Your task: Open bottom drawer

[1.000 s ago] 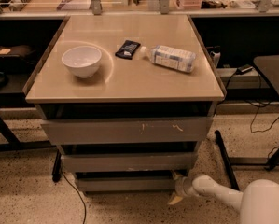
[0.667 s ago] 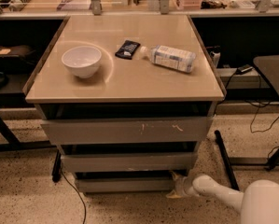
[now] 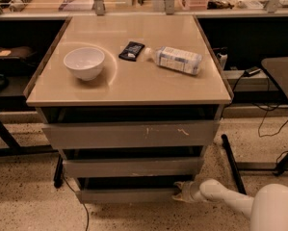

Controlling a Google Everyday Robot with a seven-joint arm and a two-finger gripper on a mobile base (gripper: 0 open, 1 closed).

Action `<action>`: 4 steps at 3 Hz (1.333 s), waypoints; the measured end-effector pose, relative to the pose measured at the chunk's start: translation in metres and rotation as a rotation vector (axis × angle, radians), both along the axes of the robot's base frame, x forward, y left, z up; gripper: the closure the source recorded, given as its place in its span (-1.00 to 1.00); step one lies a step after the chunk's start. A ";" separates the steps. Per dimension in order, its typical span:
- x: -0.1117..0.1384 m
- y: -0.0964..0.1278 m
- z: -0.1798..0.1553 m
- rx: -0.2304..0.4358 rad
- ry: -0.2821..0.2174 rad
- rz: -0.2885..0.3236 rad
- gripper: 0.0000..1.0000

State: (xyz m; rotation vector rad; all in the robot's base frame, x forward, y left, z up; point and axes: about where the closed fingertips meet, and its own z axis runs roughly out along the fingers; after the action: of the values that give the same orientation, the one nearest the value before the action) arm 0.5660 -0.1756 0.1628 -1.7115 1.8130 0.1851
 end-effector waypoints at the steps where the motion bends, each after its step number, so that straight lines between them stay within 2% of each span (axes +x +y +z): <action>1: 0.000 0.000 0.004 0.000 0.000 0.000 1.00; 2: -0.015 -0.009 -0.002 -0.003 0.021 -0.022 1.00; 4: -0.015 -0.009 0.000 -0.002 0.022 -0.022 0.14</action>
Offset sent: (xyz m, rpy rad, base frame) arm -0.2533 -0.1145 -0.1007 0.0338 0.2796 -0.2387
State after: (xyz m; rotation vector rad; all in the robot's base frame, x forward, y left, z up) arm 0.5509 -0.1842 0.1629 -1.6966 1.8474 0.1932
